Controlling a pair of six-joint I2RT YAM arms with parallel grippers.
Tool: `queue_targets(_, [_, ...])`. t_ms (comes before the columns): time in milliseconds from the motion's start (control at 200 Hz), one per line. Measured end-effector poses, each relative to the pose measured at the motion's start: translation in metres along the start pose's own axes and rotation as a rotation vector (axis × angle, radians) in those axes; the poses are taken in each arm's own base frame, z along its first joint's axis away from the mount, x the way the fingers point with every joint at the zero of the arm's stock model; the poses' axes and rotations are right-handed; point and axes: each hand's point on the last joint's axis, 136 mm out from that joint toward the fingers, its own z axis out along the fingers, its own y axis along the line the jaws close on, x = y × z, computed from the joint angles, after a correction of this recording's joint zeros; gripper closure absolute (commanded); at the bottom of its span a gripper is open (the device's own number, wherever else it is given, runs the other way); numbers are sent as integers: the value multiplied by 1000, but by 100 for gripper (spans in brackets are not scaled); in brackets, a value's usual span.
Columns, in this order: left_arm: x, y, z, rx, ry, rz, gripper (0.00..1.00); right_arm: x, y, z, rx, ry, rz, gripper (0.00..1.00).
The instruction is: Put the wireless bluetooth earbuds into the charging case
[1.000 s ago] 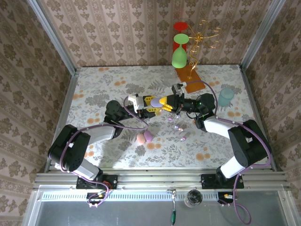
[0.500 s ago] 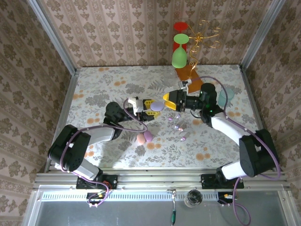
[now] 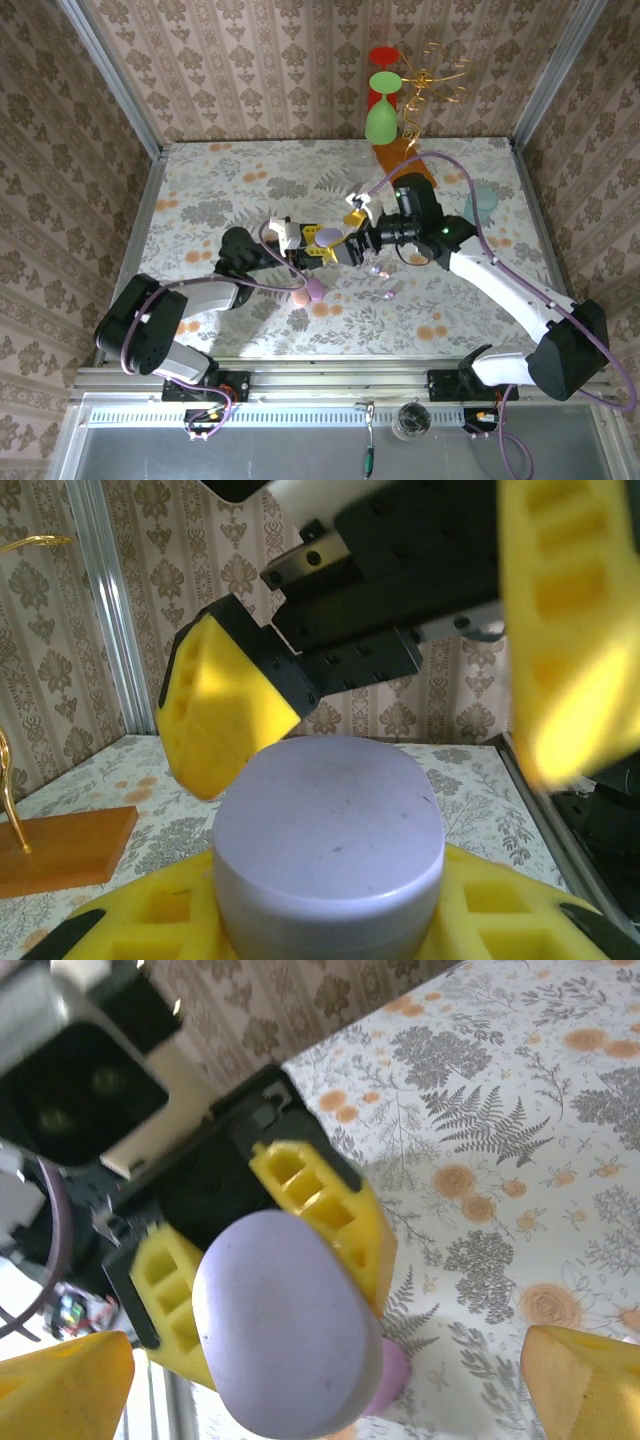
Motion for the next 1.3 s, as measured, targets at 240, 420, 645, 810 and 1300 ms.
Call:
queue_targets(240, [10, -1, -4, -10, 31, -39, 68, 14, -18, 4, 124, 45, -102, 0])
queue_targets(420, [14, 3, -5, -25, 45, -37, 69, 13, -25, 4, 168, 29, -114, 0])
queue_targets(645, [21, 1, -7, -25, 61, -21, 69, -1, -26, 0, 180, -36, -88, 0])
queue_targets(810, [21, -4, -7, 3, 63, -16, 69, -13, -37, -7, 227, -89, -71, 0])
queue_targets(1300, [21, -2, -10, -2, 59, -15, 69, -10, -26, -15, 181, -125, -66, 0])
